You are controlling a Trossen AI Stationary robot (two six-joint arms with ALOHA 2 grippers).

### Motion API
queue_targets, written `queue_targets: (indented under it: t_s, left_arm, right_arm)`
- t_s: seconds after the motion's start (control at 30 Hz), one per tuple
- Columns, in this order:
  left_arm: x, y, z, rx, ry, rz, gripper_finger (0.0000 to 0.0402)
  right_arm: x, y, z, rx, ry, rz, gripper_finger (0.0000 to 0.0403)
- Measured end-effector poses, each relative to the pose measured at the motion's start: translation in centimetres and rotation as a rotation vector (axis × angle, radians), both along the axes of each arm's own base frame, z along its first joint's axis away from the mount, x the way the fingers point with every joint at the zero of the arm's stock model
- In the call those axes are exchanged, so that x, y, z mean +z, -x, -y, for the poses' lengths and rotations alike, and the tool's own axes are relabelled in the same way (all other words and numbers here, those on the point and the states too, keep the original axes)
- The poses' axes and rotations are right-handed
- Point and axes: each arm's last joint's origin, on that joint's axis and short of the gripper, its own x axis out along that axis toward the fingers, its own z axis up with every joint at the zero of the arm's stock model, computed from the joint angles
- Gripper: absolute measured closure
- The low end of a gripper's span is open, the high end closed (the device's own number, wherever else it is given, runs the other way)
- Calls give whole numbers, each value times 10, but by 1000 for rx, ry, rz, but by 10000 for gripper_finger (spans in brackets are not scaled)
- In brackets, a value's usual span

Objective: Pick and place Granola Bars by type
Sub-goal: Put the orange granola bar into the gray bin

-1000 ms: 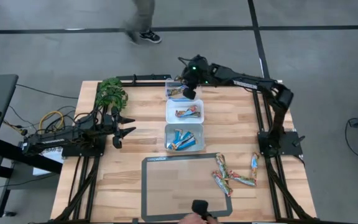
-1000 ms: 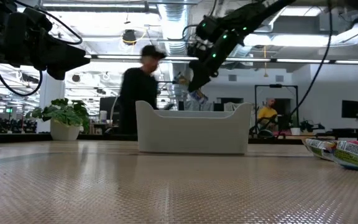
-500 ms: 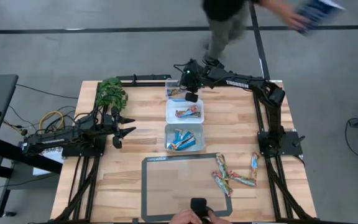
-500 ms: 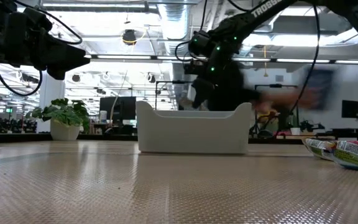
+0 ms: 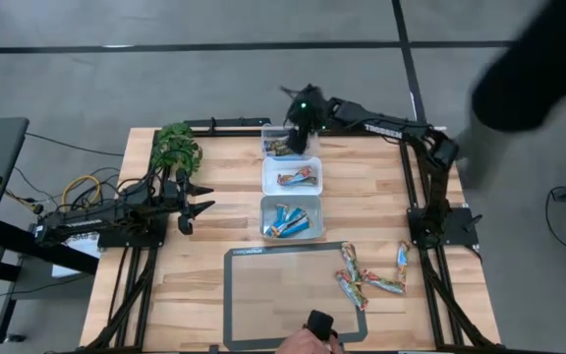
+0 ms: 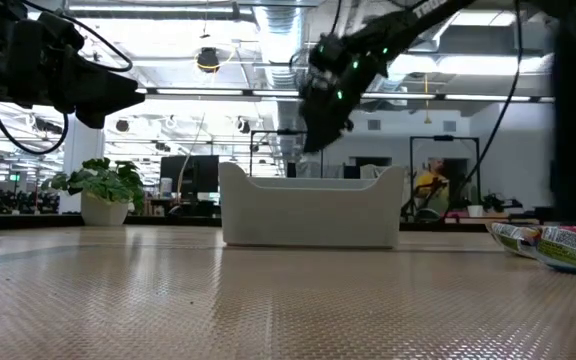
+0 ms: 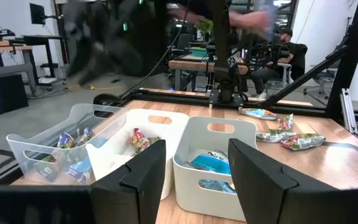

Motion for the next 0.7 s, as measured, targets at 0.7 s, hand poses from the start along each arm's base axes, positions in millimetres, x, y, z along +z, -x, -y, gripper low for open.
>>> queue_targets:
  t_s: [0.7]
  left_arm:
    - [0,0,0,0,3,0,235]
  right_arm:
    - [71,82,-153,-146,-647,270,194]
